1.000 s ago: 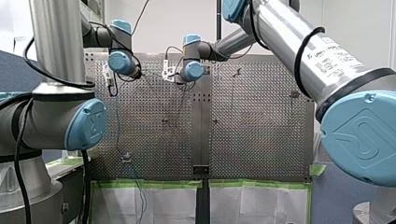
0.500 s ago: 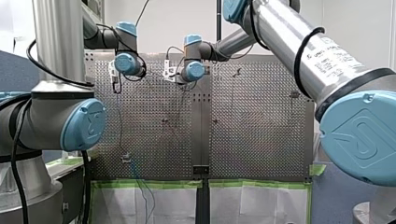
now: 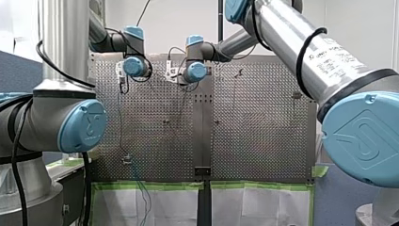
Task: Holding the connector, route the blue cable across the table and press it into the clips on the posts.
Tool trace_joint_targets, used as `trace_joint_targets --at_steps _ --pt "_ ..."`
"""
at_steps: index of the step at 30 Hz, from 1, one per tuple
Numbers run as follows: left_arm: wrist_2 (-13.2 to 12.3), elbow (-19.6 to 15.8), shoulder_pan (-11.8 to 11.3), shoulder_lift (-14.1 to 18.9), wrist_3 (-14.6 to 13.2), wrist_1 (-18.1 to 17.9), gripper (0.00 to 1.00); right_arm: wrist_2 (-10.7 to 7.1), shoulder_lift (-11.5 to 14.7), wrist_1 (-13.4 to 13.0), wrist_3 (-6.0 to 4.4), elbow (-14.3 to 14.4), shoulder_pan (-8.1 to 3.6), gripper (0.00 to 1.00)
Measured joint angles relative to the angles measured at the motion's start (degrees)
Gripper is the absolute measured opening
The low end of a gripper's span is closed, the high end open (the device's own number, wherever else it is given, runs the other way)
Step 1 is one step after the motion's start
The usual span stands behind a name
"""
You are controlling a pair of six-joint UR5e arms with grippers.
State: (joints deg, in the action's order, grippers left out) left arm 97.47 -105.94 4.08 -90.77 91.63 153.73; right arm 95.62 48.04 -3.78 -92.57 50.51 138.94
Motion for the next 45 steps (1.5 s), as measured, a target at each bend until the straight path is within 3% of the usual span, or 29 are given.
trace_joint_targets --at_steps 15,21,23,24,26,28,29,30,31,32,33,35,45 --pt "2.1 6.4 1.2 -7.4 0.0 -2.1 1.00 0.01 0.0 0.1 0.00 0.0 -0.11 0.00" --pt "2.7 7.0 1.0 -8.6 0.1 -2.4 1.00 0.01 0.0 0.0 0.00 0.0 -0.15 0.00" --pt "2.8 7.0 1.0 -8.7 0.2 -2.3 0.85 0.01 0.0 0.0 0.00 0.0 -0.14 0.00" --pt "3.0 7.0 1.0 -8.7 0.3 -2.2 0.85 0.01 0.0 0.0 0.00 0.0 -0.13 0.00" --pt "3.4 7.0 1.0 -8.7 0.5 -2.0 0.64 0.01 0.0 0.1 0.00 0.0 -0.13 0.00" --pt "3.8 7.0 1.1 -8.7 0.7 -2.1 0.64 0.01 0.0 0.1 0.00 0.0 -0.14 0.00" --pt "4.0 7.0 1.1 -8.7 0.7 -2.1 0.40 0.01 0.0 0.1 0.00 0.0 -0.14 0.00" --pt "4.1 7.0 1.2 -8.7 0.8 -2.1 0.40 0.02 0.0 0.1 0.00 0.0 -0.15 0.00" --pt "4.1 7.0 1.2 -8.7 0.8 -2.1 0.31 0.01 0.0 0.1 0.00 0.0 -0.15 0.00" --pt "4.2 7.0 1.2 -8.7 0.9 -2.2 0.13 0.01 0.0 0.1 0.00 0.0 -0.15 0.00" --pt "4.2 7.0 1.2 -8.7 0.9 -2.2 0.13 0.01 0.0 0.1 0.00 0.0 -0.16 0.00" --pt "4.2 7.0 1.2 -8.7 1.0 -2.2 0.00 0.01 0.0 0.1 0.00 0.0 -0.18 0.00" --pt "4.4 7.0 1.3 -8.7 0.6 -0.2 0.00 0.01 0.0 0.1 -0.02 0.0 -0.19 0.00"
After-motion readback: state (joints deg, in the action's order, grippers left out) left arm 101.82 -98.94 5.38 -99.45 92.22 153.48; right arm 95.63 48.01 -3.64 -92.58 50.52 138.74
